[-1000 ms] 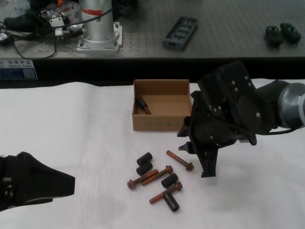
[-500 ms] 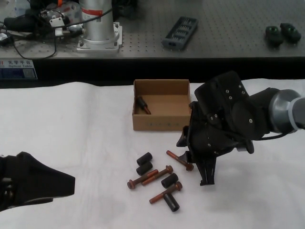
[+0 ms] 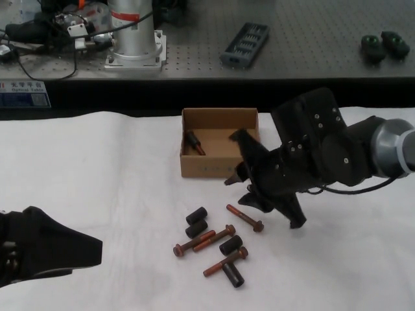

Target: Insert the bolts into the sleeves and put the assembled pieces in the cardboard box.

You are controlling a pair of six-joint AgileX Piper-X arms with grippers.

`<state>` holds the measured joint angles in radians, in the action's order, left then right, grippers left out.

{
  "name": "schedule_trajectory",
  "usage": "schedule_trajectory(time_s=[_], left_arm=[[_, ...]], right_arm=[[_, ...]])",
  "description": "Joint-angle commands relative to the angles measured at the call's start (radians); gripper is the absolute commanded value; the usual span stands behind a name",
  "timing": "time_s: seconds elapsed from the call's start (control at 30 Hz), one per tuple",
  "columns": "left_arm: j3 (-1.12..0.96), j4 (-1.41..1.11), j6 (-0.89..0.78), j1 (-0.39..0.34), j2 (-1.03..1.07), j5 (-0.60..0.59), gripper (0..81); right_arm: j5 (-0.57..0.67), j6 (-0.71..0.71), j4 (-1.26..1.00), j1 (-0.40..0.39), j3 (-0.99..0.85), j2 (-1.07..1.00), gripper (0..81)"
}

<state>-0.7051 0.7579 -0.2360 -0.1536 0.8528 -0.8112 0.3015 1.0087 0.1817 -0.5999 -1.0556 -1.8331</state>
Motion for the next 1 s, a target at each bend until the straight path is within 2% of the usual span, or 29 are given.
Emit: schedule_trajectory(time_s=[0.0, 0.23, 0.33, 0.5, 0.7, 0.97], left_arm=[[-0.004, -0.005, -0.012, 0.002, -0.009, -0.014, 42.2], [-0.004, -0.005, -0.012, 0.002, -0.009, -0.014, 42.2], [-0.004, -0.005, -0.012, 0.002, -0.009, -0.014, 42.2], [-0.004, -0.013, 0.001, 0.002, -0.009, -0.014, 42.2], [-0.004, -0.045, 0.004, 0.002, -0.009, -0.014, 42.2], [-0.004, -0.056, 0.004, 0.002, -0.009, -0.014, 42.2]], right_arm=[[0.046, -0.129, -0.009, 0.007, -0.010, 0.008, 31.3], [0.216, -0.569, 0.016, 0.035, -0.010, 0.008, 31.3], [0.209, -0.779, 0.098, 0.044, -0.010, 0.008, 31.3], [0.117, -1.071, 0.249, 0.065, -0.010, 0.008, 31.3], [-0.004, -1.233, 0.281, 0.074, -0.015, 0.008, 31.3], [-0.023, -1.298, 0.284, 0.074, -0.044, 0.004, 31.3]])
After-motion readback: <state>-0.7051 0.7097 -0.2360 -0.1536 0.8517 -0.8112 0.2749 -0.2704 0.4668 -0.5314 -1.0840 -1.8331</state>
